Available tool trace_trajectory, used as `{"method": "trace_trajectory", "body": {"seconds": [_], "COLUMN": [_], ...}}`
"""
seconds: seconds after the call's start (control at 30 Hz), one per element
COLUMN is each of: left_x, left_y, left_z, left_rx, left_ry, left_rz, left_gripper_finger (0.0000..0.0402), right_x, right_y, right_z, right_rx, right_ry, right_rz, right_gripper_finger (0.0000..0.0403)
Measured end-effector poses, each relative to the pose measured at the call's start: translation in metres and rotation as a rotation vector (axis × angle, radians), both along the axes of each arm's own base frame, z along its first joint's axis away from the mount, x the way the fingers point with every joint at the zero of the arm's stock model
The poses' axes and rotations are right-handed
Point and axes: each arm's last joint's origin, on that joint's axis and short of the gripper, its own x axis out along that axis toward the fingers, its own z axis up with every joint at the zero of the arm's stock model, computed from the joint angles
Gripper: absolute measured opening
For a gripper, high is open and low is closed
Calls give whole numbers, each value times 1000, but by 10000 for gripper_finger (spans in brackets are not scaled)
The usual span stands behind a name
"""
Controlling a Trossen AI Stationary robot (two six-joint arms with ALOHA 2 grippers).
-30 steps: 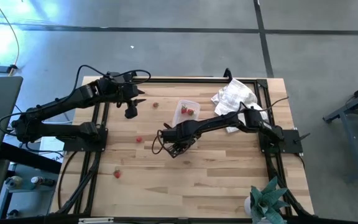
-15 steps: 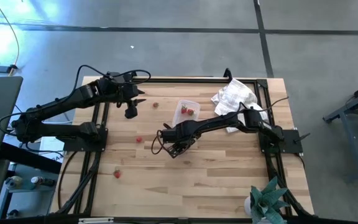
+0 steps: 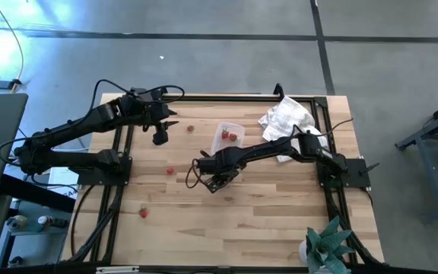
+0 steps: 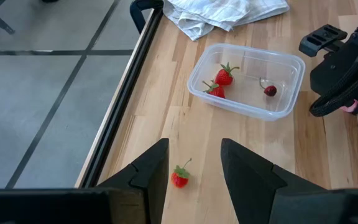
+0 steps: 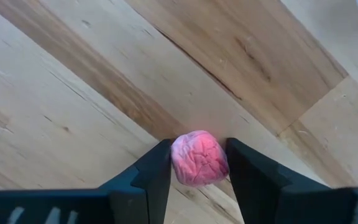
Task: Pick and placing Produce into tupperware
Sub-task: Put the peach into the transparent container
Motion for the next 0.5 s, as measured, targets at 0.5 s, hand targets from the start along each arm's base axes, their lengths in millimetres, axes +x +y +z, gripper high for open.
{"method": "trace_trajectory", "body": {"seconds": [0.5], "left_x": [0], "left_y": [0], "left_z": [0], "left_rx": [0], "left_ry": [0], "left_rz": [0], "left_gripper_finger": [136], "right_x": [-18], "right_y": [-7], "right_z": [73], "right_rx": [-15], "right_ry": [-131], "right_rz": [-15], "right_gripper_finger": [142]}}
